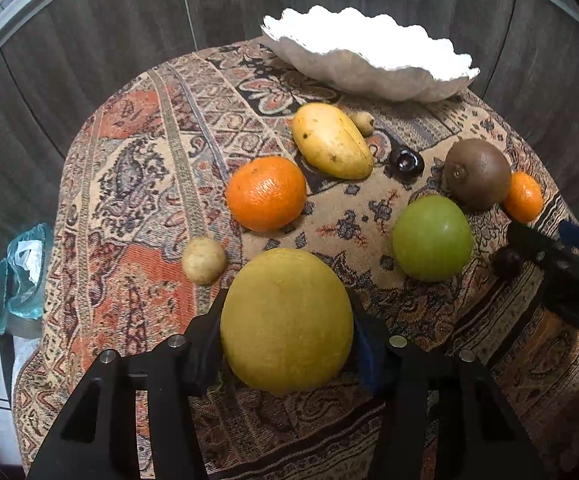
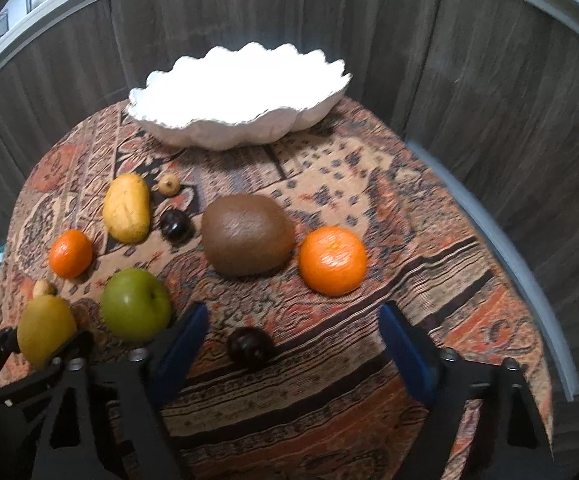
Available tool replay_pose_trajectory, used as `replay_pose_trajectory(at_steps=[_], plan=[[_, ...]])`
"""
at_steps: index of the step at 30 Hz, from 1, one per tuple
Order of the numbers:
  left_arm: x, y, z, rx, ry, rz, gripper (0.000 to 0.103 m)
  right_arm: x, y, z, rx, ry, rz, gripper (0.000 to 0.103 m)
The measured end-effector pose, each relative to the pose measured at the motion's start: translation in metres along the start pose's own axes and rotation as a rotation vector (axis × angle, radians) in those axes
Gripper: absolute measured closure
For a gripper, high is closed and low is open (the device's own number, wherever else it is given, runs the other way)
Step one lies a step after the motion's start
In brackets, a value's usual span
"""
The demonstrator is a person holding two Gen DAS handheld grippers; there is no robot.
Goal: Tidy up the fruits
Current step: 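Grasp the yellow pomelo with the left tool while the right tool grasps a dark plum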
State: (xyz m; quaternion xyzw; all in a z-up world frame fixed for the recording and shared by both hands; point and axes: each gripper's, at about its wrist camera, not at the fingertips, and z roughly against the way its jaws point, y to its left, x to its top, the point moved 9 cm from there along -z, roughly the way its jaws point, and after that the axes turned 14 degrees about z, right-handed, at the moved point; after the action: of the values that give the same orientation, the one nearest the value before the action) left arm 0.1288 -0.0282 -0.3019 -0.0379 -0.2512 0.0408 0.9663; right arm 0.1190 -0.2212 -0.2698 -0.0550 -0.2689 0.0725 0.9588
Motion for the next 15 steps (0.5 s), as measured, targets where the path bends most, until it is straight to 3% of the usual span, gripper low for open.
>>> replay_pose_trajectory(at_steps=[15], plan=[[0.002, 0.009, 0.012, -0.008, -0.025, 0.025, 0.050, -0.014, 0.025, -0.018, 0.112, 0.071, 0.034, 0.072]])
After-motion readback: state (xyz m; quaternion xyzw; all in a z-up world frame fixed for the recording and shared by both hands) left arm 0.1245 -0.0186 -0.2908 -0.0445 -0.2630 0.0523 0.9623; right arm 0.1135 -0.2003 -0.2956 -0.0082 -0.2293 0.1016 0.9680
